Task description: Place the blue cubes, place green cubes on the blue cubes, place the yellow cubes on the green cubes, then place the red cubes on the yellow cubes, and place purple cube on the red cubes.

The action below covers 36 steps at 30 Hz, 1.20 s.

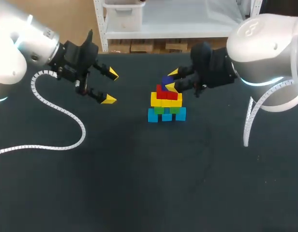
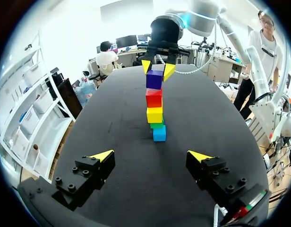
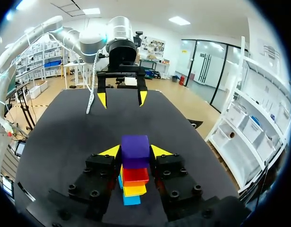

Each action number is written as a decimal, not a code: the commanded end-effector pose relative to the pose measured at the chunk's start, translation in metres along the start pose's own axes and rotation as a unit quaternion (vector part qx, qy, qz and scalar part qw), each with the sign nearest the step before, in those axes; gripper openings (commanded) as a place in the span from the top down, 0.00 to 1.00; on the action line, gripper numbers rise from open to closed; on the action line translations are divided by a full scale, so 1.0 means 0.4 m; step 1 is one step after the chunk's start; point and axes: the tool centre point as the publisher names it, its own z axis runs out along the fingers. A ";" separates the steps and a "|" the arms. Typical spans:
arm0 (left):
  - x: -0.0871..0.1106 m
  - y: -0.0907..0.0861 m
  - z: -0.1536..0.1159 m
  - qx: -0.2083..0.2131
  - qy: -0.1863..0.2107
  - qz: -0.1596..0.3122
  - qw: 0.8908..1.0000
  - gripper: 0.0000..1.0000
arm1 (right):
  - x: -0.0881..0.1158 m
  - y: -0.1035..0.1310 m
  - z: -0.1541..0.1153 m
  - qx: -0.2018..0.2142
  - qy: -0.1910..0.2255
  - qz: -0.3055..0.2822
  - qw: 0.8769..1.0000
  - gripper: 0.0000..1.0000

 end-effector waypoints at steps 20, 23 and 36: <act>0.003 0.001 0.000 0.000 -0.001 0.002 1.000 0.00 | 0.008 -0.001 0.002 -0.007 0.006 -0.001 1.000 0.84; 0.003 0.001 0.000 0.000 -0.001 0.002 1.000 0.00 | 0.009 -0.004 0.003 -0.007 0.006 -0.001 1.000 0.74; 0.003 0.001 0.000 0.000 -0.001 0.002 1.000 0.00 | 0.008 -0.005 0.006 -0.011 0.006 -0.001 1.000 0.20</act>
